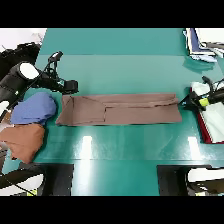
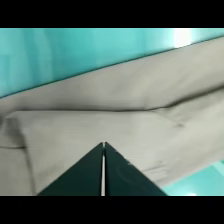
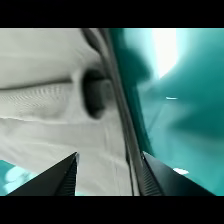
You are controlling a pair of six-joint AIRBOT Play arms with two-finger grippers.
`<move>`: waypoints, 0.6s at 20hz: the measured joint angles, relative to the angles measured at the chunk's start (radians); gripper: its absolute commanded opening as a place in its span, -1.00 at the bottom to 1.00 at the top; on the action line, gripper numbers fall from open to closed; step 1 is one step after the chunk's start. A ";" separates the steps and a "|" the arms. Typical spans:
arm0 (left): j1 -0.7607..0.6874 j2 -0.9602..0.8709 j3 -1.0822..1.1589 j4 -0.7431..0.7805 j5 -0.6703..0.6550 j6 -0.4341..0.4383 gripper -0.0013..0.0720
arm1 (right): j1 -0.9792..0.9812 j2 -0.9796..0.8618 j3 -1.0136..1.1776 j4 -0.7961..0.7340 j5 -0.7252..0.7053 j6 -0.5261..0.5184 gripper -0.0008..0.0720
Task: Fold the shirts.
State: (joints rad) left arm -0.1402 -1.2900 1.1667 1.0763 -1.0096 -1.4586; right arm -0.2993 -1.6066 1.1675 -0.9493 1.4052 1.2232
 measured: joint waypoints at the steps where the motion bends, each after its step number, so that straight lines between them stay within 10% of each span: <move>1: -0.010 0.000 0.000 -0.014 0.000 0.000 -0.90 | 0.005 -0.014 -0.018 0.021 -0.009 -0.010 0.24; 4: -0.066 -0.006 0.001 -0.040 0.021 -0.002 -0.90 | 0.044 -0.044 -0.051 0.083 -0.035 -0.043 -0.89; 12: -0.272 -0.190 0.101 -0.084 0.135 -0.029 -0.90 | 0.098 0.117 -0.068 0.208 -0.072 -0.099 -0.93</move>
State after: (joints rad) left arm -0.4122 -1.4799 1.2682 0.9928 -0.8749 -1.4872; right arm -0.2016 -1.4895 1.0992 -0.7410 1.3331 1.1240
